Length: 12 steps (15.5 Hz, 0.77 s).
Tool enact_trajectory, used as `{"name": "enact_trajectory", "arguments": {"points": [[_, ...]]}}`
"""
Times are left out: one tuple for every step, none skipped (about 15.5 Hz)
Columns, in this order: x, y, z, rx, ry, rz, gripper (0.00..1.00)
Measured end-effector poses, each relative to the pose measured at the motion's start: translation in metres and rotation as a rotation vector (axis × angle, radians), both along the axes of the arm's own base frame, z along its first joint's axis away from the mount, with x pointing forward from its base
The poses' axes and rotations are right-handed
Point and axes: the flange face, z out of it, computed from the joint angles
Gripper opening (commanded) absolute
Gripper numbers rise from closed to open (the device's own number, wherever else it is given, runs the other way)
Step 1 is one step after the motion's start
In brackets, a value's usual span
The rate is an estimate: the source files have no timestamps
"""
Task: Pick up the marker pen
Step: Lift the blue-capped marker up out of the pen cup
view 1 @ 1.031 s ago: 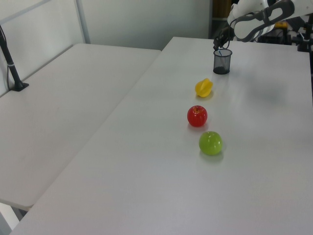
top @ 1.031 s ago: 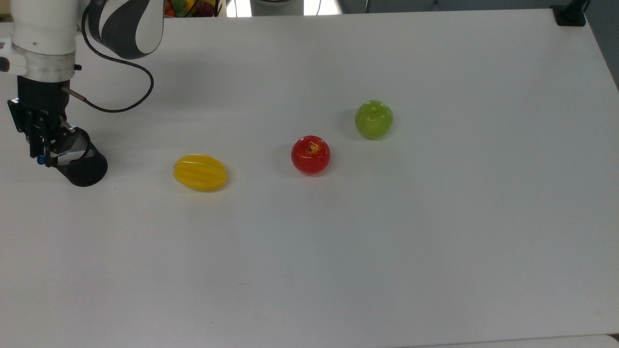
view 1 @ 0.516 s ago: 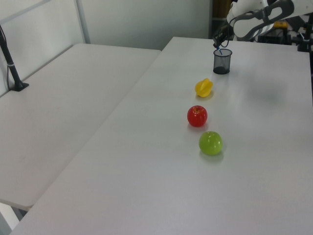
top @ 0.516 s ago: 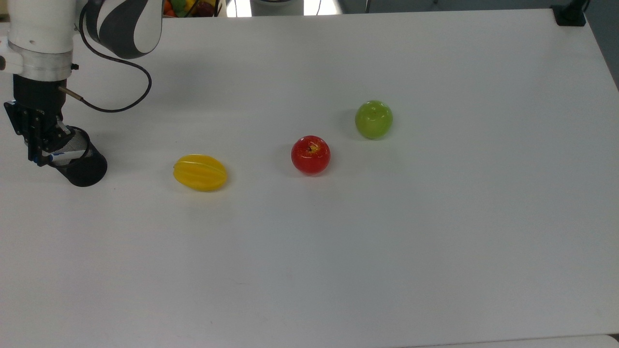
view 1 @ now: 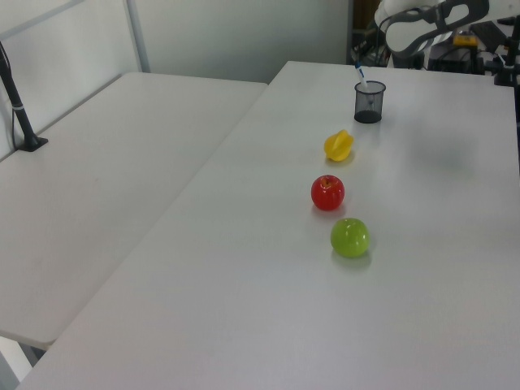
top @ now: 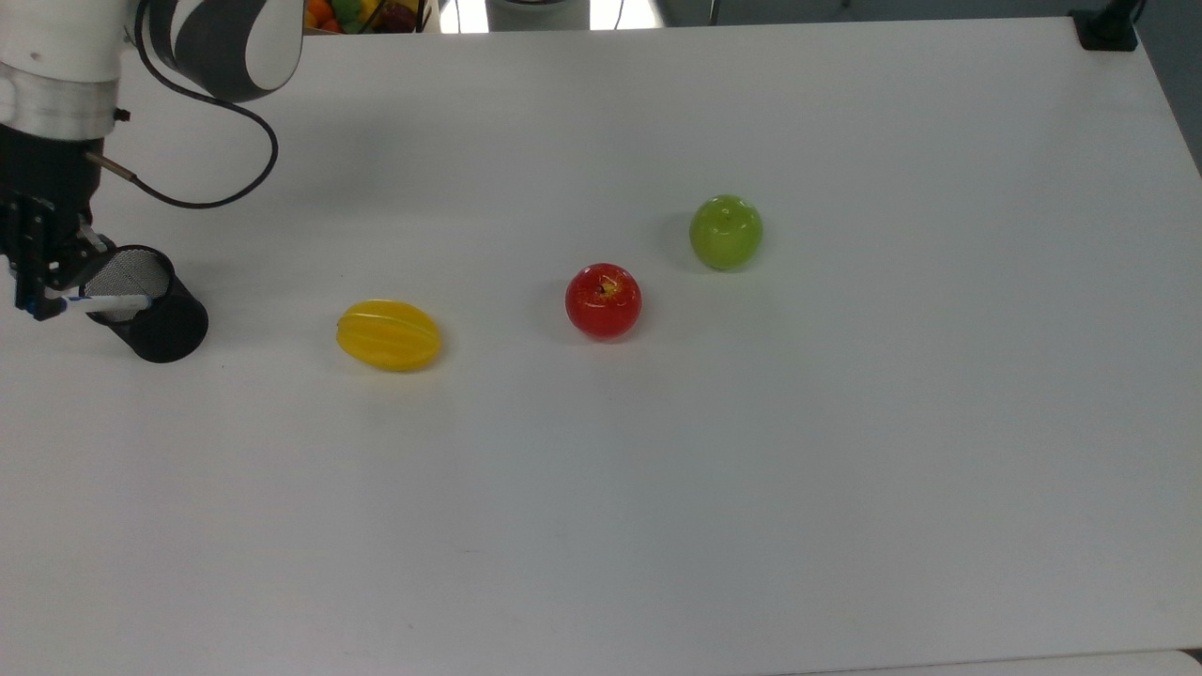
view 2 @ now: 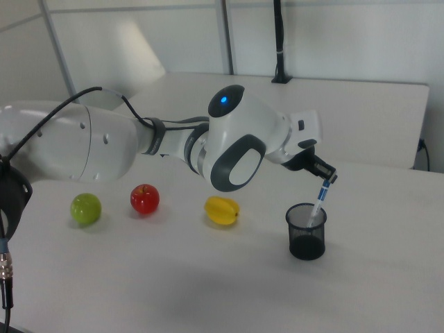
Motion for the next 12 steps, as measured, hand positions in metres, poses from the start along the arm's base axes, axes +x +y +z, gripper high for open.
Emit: {"name": "enact_trajectory", "arguments": {"points": [[0.001,0.0,0.012,-0.007,-0.019,0.001,0.1],[0.0,0.0,0.023,-0.012,-0.034,0.001,0.1],[-0.001,0.0,0.033,-0.016,-0.048,0.001,0.1],[-0.003,0.001,0.045,-0.02,-0.065,0.001,0.1],[-0.005,0.002,0.058,-0.024,-0.083,0.001,0.1],[-0.008,0.003,0.073,-0.029,-0.103,0.002,0.1],[-0.012,0.005,0.087,-0.034,-0.123,0.004,0.1],[-0.015,0.009,0.102,-0.037,-0.142,0.008,0.1],[-0.017,0.015,0.113,-0.038,-0.156,0.014,0.1],[-0.019,0.022,0.12,-0.034,-0.158,0.023,0.1],[-0.021,0.031,0.125,-0.023,-0.148,0.033,0.1],[-0.023,0.04,0.129,-0.006,-0.126,0.044,0.1]]}}
